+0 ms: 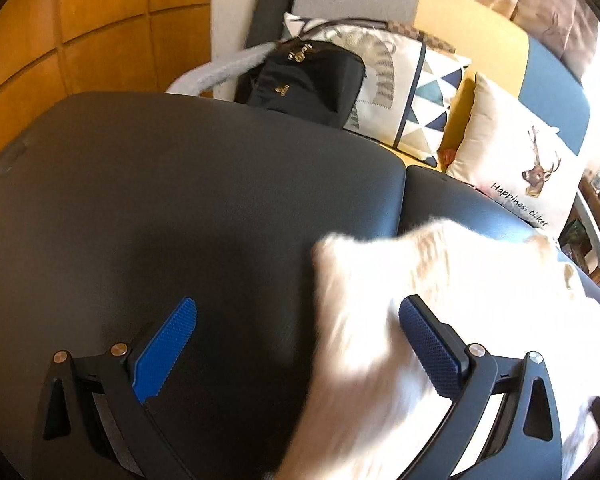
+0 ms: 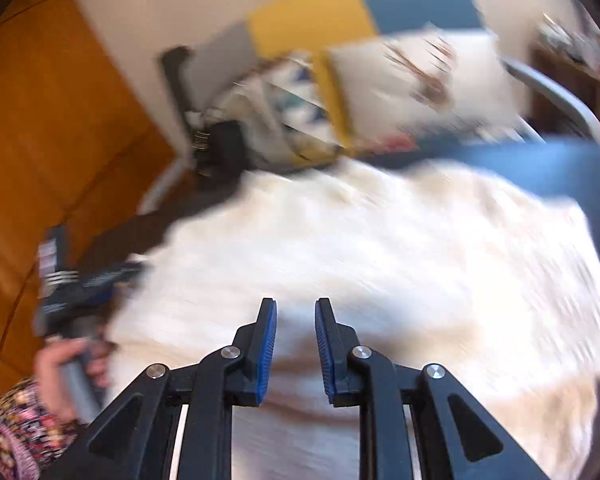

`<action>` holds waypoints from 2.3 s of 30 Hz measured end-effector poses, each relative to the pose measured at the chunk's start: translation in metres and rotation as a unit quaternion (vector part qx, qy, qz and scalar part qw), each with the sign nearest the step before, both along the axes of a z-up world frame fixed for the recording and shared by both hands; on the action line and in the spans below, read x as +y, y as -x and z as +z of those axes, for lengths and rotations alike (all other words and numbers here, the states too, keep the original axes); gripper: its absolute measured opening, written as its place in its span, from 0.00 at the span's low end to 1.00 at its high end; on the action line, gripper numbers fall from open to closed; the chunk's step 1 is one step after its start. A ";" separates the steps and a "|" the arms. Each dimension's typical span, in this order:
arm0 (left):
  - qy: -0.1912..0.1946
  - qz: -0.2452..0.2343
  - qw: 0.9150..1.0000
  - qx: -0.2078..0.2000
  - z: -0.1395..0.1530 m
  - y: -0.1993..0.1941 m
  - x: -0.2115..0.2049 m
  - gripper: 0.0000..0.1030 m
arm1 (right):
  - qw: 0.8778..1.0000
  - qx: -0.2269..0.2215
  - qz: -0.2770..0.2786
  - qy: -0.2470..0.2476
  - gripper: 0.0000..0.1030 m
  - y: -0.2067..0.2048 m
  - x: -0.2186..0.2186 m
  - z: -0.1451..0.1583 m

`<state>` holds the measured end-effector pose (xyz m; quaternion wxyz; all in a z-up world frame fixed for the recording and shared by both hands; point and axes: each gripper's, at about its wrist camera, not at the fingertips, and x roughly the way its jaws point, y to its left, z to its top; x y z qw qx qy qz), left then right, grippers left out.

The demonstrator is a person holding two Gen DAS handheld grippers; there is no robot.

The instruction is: Fold clothes

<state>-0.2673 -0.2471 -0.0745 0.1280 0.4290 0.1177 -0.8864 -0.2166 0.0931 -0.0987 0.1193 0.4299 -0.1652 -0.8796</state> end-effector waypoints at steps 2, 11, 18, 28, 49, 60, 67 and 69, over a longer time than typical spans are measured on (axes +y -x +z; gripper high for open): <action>0.005 -0.020 1.000 -0.014 -0.002 -0.022 0.003 1.00 | 0.999 -0.002 -0.001 0.034 0.18 -0.001 0.014 -0.010; 0.056 -0.137 0.989 -0.012 -0.001 -0.138 0.036 1.00 | 0.995 -0.004 0.101 0.024 0.22 -0.086 0.001 0.026; 0.173 -0.192 0.966 0.003 -0.006 -0.195 0.064 1.00 | 0.980 -0.039 0.140 -0.134 0.23 -0.177 -0.016 0.004; 0.075 -0.263 0.960 -0.053 -0.004 -0.255 0.023 1.00 | 0.996 -0.047 0.065 -0.036 0.26 -0.278 0.071 0.020; -0.055 -0.296 0.951 -0.070 -0.025 -0.329 0.000 1.00 | 0.994 -0.055 0.028 0.087 0.39 -0.323 0.119 -0.015; -0.183 -0.303 0.934 -0.045 -0.024 -0.339 -0.004 1.00 | 0.985 -0.061 0.009 0.160 0.39 -0.330 0.129 -0.025; -0.180 -0.303 0.936 -0.019 -0.011 -0.343 -0.001 0.79 | 0.981 -0.055 0.007 0.188 0.39 -0.332 0.132 -0.031; -0.158 -0.304 0.939 -0.016 -0.007 -0.345 0.004 0.73 | 0.980 -0.054 0.000 0.190 0.39 -0.333 0.132 -0.031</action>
